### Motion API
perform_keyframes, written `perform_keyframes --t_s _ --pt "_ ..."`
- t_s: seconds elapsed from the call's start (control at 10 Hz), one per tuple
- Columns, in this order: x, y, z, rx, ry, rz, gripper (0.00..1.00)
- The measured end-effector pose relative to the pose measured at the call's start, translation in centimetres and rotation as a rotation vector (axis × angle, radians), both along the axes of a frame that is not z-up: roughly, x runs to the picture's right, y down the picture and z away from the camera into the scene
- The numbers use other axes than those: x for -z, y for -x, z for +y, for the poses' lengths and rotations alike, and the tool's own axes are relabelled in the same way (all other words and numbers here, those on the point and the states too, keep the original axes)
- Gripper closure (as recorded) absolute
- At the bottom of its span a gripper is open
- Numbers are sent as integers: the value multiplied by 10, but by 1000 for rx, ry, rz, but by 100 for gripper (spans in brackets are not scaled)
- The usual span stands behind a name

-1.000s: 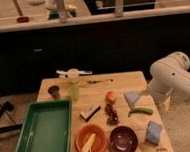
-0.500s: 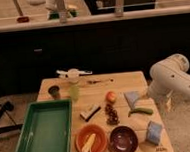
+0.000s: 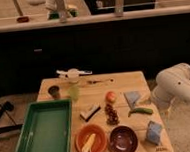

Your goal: Wipe purple bowl with sponge

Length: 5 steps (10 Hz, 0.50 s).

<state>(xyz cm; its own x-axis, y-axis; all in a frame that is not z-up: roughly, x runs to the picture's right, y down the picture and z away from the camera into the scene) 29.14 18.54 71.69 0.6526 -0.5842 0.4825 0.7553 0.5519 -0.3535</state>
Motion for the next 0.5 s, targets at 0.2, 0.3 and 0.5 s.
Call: perform_keyframes --t_s 0.2,0.3,0.5 --pt "-5 -3 15 -37 14 -17 20" --pt "-8 -4 21 -47 22 -23 20" --pt "-17 -4 37 -65 48 -42 20"
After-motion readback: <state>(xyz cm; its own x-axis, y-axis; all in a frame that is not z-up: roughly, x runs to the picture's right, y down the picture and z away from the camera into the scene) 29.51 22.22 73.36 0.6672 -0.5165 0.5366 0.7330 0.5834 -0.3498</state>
